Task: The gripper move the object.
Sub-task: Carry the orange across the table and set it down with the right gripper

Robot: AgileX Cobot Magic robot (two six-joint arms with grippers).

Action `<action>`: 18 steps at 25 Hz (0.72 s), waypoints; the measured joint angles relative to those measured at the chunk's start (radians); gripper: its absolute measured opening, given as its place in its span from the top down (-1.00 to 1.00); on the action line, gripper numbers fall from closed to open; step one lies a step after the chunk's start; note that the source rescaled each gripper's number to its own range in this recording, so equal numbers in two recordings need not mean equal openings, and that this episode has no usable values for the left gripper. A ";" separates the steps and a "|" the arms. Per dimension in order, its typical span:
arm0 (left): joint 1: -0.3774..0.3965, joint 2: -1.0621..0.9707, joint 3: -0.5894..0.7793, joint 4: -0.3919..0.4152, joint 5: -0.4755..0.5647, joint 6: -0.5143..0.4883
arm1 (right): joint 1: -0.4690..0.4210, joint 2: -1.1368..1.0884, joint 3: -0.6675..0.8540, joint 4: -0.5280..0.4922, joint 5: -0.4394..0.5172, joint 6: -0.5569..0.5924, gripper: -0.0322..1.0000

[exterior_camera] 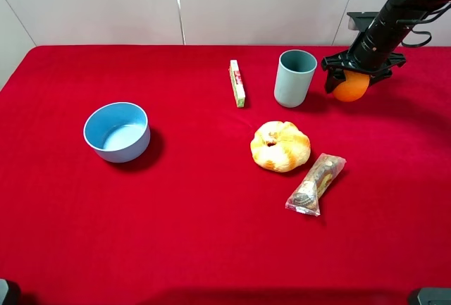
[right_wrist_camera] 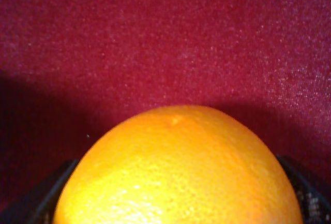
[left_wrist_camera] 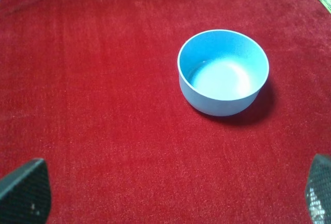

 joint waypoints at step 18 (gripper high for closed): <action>0.000 0.000 0.000 0.000 0.000 0.000 | 0.000 0.000 0.000 0.000 0.003 0.000 -0.98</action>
